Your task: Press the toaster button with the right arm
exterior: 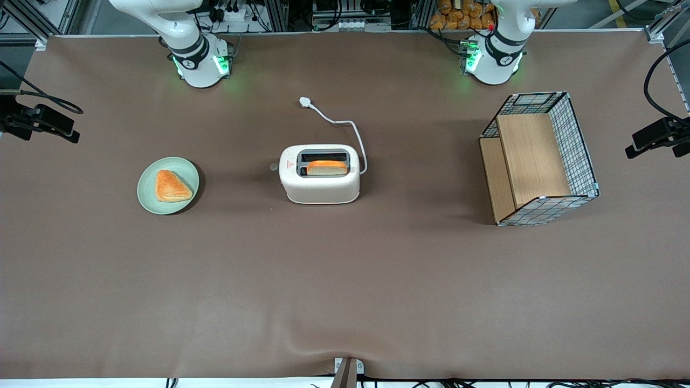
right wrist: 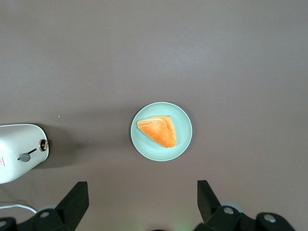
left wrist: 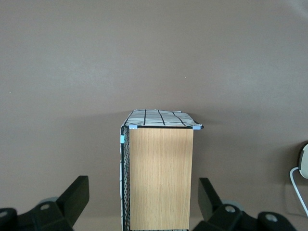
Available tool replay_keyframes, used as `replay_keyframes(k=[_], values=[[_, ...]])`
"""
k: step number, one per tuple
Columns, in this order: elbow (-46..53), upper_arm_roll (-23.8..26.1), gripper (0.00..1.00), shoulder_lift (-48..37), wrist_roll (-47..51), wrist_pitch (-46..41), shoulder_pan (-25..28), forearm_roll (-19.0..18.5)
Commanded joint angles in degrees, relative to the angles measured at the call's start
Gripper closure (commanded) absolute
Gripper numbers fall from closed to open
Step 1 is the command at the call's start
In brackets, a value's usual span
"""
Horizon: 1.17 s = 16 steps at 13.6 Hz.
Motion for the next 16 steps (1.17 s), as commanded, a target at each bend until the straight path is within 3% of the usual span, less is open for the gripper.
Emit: replay_keyframes(k=[1, 16], values=[[-0.4, -0.1, 0.00, -0.8, 0.7, -0.5, 0.0, 0.9], [1.0, 0.0, 0.00, 1.2, 0.2, 0.3, 1.9, 2.8]])
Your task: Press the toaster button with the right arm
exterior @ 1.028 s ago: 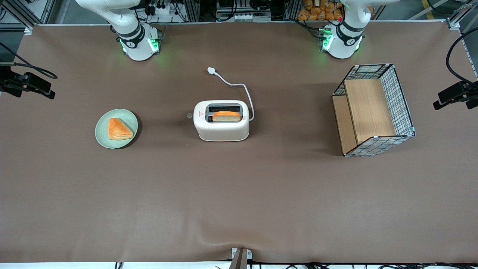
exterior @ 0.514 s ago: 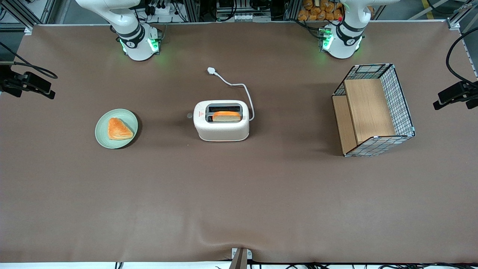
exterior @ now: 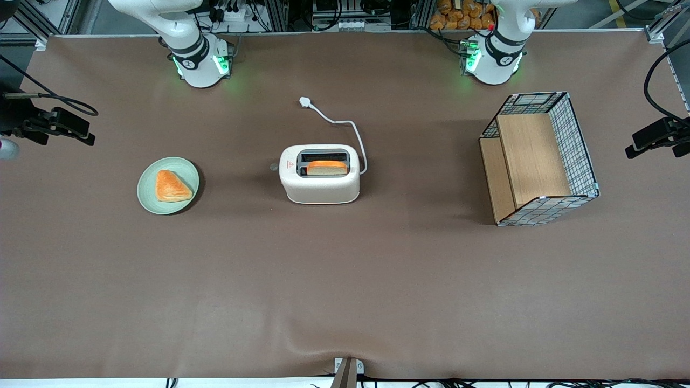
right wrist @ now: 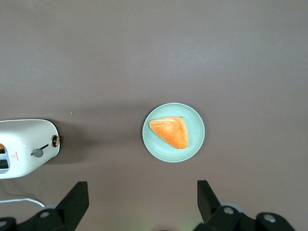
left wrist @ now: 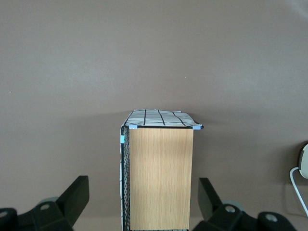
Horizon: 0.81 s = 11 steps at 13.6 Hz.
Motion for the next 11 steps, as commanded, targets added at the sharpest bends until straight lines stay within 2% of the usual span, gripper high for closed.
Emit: replay_keyframes(k=[1, 11], values=[[0.6, -0.2, 0.00, 0.2, 0.3, -0.1, 0.2, 1.0], [0.4, -0.2, 0.00, 0.2, 0.2, -0.9, 2.3, 1.5]])
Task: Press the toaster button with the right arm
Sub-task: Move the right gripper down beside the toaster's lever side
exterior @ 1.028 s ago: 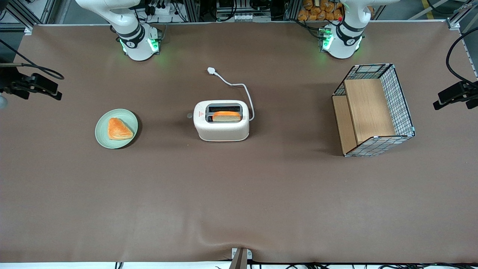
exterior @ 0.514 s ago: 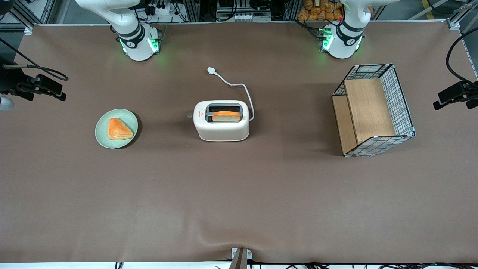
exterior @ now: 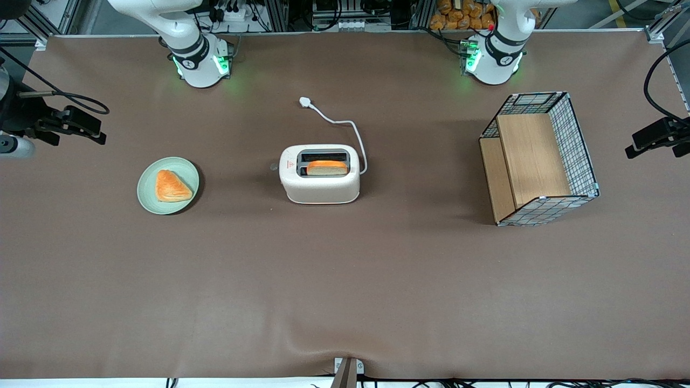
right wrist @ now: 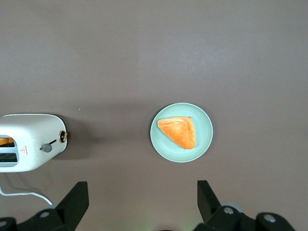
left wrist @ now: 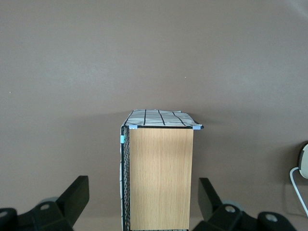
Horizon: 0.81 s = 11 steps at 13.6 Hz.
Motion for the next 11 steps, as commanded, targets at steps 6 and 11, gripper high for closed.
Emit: replay_keyframes(k=[6, 11], values=[[-2.6, -0.3, 0.00, 0.3, 0.5, -1.1, 1.9, 2.2], [-6.8, -0.3, 0.28, 0.3, 0.5, -1.8, 3.6, 6.2]])
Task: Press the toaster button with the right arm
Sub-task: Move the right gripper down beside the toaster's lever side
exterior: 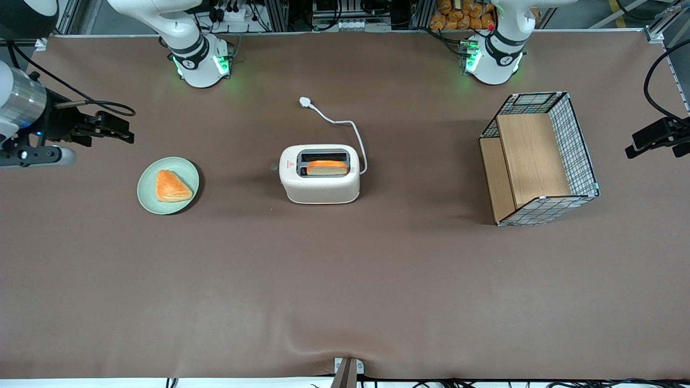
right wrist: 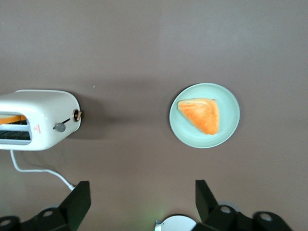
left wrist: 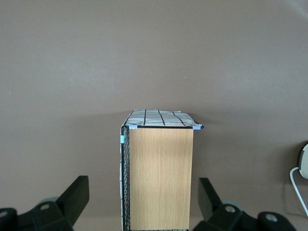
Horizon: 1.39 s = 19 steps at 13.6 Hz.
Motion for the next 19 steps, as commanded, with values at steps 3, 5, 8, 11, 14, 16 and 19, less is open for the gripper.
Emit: replay_keyframes(k=[3, 5, 8, 11, 14, 16, 19], values=[[-6.9, -0.4, 0.88, -0.5, 0.5, -0.2, 2.2, 7.1], [-9.5, -0.4, 1.00, -0.5, 0.4, 0.3, 3.6, 9.2], [-13.0, -0.4, 1.00, 0.0, 0.5, 4.1, 6.7, 11.7], [-14.2, -0.4, 1.00, 3.2, 0.6, 6.0, 7.9, 16.5], [-14.6, -0.4, 1.00, 6.3, 0.6, 6.1, 8.6, 19.3], [-15.0, -0.4, 1.00, 8.1, 0.5, 6.7, 9.6, 20.5], [-15.1, -0.4, 1.00, 9.9, 0.6, 7.2, 11.0, 21.0]])
